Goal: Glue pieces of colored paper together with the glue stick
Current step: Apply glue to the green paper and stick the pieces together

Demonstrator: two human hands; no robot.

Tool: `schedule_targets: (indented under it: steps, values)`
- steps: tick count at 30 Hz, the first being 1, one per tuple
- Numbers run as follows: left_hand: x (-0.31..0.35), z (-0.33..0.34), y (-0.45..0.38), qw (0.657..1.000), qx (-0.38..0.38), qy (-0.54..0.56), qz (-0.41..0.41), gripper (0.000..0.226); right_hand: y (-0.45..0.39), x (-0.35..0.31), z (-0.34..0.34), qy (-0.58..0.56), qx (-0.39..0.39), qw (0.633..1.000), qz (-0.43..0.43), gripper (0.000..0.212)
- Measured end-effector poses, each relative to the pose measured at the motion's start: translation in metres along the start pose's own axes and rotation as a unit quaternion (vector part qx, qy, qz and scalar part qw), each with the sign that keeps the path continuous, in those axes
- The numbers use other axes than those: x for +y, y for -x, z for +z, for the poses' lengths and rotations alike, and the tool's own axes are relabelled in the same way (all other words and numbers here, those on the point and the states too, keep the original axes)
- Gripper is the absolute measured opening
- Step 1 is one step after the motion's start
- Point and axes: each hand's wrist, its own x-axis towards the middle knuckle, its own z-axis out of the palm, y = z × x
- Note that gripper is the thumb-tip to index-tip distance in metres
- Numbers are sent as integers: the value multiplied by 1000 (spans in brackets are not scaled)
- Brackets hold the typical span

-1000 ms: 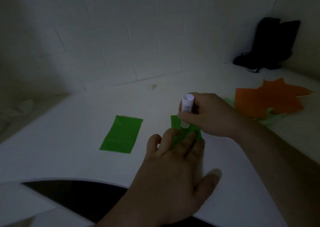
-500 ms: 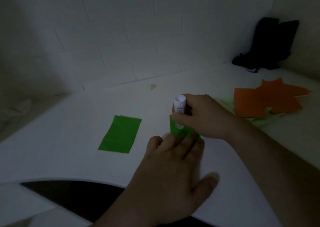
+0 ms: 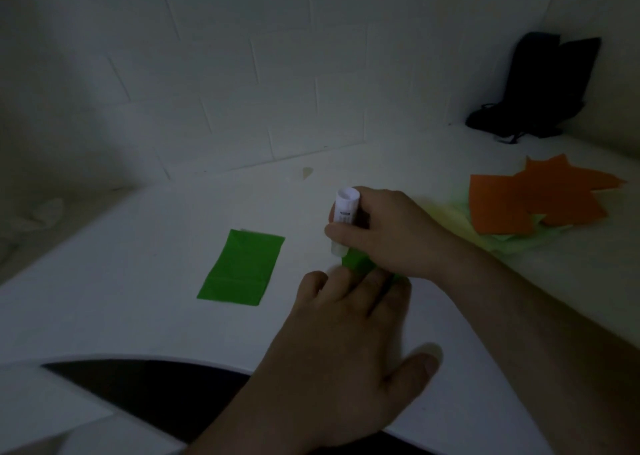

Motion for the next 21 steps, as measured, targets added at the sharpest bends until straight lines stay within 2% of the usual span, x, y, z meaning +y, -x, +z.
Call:
schedule_targets:
  steps: [3,5,8,12,21]
  values:
    - [0,0,0,1000,-2,3,-11,79,-2,0,-4,-60,35,997,17,13]
    - [1,1,-2,1000,3,15,-24,81,-3,1,-13,-80,85,993,19,13]
    - [1,3,-3,999,3,28,-31,83,-2,7,-25,-38,132,990,12,14]
    - [1,3,-2,999,11,20,-29,80,4,15,-27,31,83,996,20,14]
    - [0,4,-2,1000,19,7,-23,76,0,10,-11,58,23,998,0,15]
